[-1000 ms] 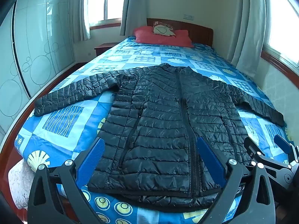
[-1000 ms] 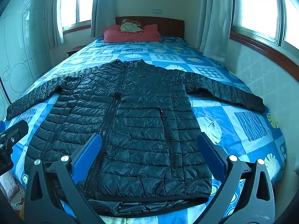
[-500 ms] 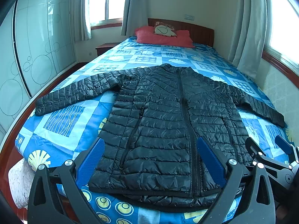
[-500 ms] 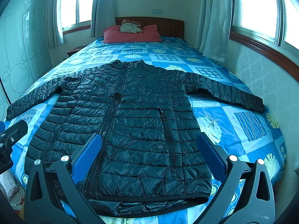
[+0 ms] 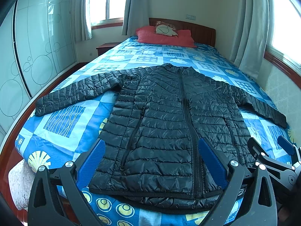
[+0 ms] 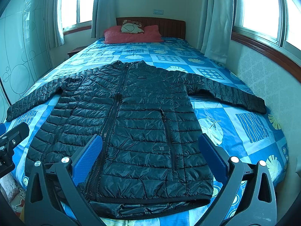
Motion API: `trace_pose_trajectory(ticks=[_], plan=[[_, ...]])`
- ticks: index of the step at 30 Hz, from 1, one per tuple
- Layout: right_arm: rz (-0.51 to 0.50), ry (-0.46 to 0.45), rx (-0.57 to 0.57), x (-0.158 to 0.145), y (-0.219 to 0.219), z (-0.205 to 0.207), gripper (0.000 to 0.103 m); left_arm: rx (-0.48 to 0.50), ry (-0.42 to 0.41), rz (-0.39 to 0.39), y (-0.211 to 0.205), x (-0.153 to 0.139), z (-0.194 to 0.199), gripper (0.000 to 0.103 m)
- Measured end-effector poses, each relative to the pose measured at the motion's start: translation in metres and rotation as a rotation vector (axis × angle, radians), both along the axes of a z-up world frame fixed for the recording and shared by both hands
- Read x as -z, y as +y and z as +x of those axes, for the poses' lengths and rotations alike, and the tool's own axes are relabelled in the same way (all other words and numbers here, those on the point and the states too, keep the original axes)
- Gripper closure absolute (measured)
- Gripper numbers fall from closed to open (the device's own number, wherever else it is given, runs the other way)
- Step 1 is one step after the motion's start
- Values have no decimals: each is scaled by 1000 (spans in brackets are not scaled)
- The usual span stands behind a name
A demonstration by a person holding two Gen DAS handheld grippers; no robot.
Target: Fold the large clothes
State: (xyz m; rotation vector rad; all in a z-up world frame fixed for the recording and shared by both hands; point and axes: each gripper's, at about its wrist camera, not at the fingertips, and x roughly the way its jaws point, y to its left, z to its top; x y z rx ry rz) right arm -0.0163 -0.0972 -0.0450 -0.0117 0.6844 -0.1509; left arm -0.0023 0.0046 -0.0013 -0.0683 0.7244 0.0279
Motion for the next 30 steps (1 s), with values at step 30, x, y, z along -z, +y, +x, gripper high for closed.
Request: trace_pose_trajectory(ticks=[30], plan=[[-1, 3, 0, 3, 2, 0, 2, 2, 7, -1, -1, 4, 1, 5]])
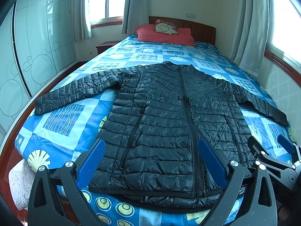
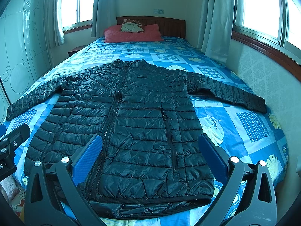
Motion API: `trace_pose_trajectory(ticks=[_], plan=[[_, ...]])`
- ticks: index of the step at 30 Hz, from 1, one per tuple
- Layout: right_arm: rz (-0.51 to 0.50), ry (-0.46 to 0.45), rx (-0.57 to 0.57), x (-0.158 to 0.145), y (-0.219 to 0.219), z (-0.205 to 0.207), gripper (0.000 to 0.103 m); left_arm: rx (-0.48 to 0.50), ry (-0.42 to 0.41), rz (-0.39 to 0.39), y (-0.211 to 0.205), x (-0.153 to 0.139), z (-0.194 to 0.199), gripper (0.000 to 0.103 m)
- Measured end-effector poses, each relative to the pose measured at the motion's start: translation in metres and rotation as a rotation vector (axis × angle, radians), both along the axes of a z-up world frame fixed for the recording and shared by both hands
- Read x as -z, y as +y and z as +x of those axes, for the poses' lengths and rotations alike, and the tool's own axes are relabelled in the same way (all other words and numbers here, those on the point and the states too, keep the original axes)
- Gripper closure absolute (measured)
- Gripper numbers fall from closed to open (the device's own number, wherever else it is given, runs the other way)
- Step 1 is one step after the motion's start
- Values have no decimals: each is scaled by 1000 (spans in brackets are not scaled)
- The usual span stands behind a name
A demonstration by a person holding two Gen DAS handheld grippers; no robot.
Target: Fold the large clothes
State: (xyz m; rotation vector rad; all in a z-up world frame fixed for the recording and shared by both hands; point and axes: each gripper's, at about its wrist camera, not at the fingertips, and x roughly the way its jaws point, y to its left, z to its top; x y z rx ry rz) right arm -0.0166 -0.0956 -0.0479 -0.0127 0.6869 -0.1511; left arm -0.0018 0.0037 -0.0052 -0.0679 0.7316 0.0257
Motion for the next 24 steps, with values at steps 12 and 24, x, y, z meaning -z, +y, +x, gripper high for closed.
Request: trace_pose_trajectory(ticks=[12, 24], plan=[[0, 0, -1, 1, 0, 0, 2, 3, 4, -1, 0, 4, -2, 5], [1, 3, 0, 2, 0, 1, 2, 3, 6, 0, -1, 5, -2, 5]])
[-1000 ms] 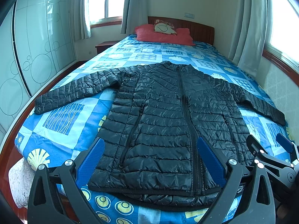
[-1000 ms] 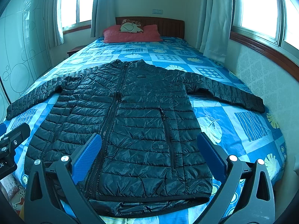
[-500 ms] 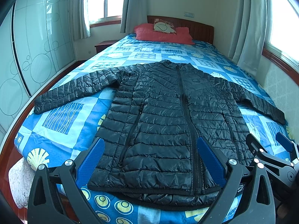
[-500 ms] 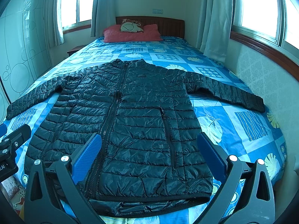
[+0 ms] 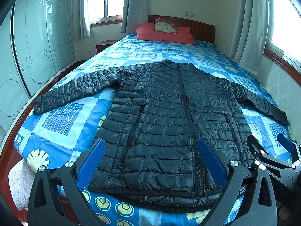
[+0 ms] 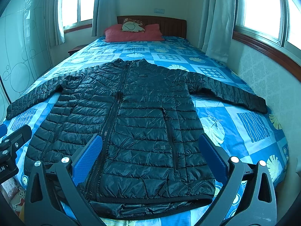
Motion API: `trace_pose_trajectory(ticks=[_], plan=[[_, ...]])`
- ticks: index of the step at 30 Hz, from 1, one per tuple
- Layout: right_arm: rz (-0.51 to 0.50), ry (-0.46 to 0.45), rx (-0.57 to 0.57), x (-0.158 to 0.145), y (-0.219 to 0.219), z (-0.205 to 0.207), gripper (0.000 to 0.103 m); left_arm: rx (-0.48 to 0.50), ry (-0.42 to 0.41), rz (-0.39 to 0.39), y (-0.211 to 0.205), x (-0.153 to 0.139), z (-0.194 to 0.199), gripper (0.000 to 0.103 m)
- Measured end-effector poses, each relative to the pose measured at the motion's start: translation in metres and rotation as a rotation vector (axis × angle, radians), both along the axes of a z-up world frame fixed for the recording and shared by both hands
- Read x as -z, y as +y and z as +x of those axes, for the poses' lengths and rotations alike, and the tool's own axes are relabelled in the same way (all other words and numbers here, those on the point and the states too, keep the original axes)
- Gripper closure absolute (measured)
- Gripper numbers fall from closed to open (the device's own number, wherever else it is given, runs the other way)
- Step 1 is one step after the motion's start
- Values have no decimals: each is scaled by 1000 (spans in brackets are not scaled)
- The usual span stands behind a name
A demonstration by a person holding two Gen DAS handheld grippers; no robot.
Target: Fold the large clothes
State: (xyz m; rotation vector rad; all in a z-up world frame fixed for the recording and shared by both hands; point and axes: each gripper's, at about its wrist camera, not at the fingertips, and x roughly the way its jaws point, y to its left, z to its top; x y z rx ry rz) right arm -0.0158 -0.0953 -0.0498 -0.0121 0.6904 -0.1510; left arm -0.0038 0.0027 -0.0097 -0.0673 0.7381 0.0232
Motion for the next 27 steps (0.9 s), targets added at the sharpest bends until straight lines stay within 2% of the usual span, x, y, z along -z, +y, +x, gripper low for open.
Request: trace_pose_trajectory(ticks=[7, 13, 18, 21, 22, 23, 24, 25, 27], plan=[[7, 11, -5, 6, 1, 3, 2, 2, 12, -1, -1, 7, 0, 5], [35, 16, -5, 12, -9, 17, 2, 5, 27, -3, 3, 12, 22, 5], [82, 23, 35, 21, -37, 36, 2, -73, 57, -3, 31, 21, 53, 5], [133, 27, 86, 29, -66, 50, 3, -154, 70, 22, 57, 31, 78, 5], [152, 24, 105, 32, -75, 52, 5, -181, 78, 31, 67, 36, 86, 5], [182, 33, 139, 37, -91, 58, 15, -221, 92, 38, 82, 43, 98, 5], [204, 48, 162, 41, -102, 62, 33, -248, 97, 36, 93, 48, 106, 5], [241, 67, 189, 48, -117, 68, 38, -283, 107, 33, 108, 55, 115, 5], [301, 77, 227, 57, -142, 74, 39, -344, 127, 18, 136, 70, 130, 5]])
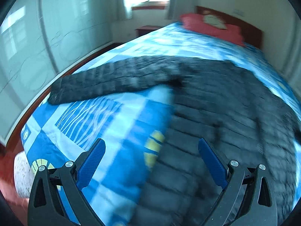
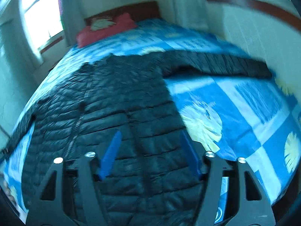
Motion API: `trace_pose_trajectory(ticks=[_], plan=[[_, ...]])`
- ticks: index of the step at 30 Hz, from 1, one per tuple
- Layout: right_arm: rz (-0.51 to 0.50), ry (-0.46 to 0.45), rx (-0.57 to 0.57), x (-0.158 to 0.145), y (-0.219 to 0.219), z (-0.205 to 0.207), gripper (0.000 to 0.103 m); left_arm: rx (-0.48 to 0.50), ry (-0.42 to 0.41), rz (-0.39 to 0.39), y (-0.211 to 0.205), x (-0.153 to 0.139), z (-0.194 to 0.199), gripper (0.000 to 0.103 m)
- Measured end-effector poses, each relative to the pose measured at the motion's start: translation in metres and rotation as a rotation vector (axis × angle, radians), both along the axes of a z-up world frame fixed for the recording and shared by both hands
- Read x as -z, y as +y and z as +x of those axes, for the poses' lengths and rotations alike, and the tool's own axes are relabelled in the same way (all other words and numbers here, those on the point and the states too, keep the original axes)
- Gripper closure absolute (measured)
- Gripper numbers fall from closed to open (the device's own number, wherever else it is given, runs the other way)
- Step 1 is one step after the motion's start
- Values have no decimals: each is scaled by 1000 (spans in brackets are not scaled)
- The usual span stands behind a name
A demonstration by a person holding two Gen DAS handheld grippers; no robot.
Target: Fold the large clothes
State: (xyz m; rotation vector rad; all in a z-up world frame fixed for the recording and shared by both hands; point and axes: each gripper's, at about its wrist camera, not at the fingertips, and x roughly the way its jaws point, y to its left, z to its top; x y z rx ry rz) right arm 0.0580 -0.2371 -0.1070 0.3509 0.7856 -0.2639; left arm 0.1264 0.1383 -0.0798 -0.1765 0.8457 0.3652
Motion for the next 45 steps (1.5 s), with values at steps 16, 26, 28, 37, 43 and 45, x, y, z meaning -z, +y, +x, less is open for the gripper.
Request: trace_pose_trajectory(ticks=[16, 26, 28, 37, 43, 45], plan=[[270, -199, 448, 47, -244, 24, 29, -252, 61, -14, 110, 84, 39, 4], [465, -326, 622, 82, -362, 26, 43, -251, 48, 28, 102, 89, 42, 4], [491, -363, 638, 88, -381, 29, 43, -251, 49, 32, 104, 90, 44, 4], [424, -442, 664, 88, -415, 46, 43, -254, 44, 44, 102, 91, 43, 4], [355, -441, 684, 85, -419, 50, 46, -254, 46, 47, 102, 91, 44, 4], [339, -408, 706, 86, -424, 55, 70, -255, 48, 49, 102, 91, 44, 4]])
